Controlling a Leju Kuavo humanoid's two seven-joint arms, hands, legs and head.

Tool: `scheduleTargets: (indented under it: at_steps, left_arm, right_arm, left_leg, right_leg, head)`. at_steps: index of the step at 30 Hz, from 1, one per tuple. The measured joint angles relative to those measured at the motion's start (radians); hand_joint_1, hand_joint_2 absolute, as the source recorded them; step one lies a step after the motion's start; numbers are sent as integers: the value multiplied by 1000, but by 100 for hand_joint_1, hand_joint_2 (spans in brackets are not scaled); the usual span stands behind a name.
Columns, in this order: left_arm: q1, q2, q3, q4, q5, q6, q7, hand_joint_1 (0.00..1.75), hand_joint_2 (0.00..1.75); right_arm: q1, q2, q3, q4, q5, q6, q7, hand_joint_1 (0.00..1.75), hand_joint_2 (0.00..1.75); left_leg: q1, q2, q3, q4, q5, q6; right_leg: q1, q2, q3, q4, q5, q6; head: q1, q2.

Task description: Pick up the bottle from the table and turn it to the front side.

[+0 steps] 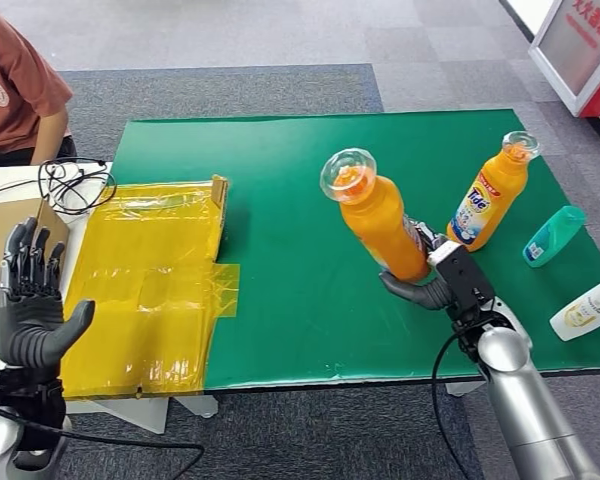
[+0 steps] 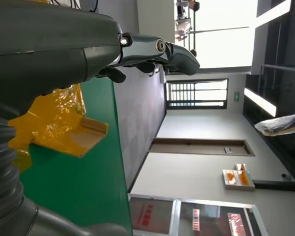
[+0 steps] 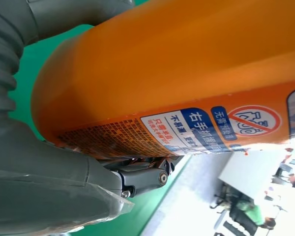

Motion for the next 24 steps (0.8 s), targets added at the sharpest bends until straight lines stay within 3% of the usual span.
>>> scheduleTargets:
  at_steps: [14,24]
  left_arm:
    - [-270,31,-113,284,-84,-34,59,0,175]
    - [-414,39,-223,364,-173,-20,94,0,175]
  right_arm:
    - [-98,80,133,-2,-52,2,-22,175,175]
    - [-130,103,246,0,-5,12,-18,175,175]
  left_leg:
    - [0,0,0,0,1,0]
    - [0,0,0,0,1,0]
  right_leg:
    - [0,0,-1,0,1,0]
    - [0,0,-1,0,1,-1]
  head:
    - [0,0]
    - [0,0]
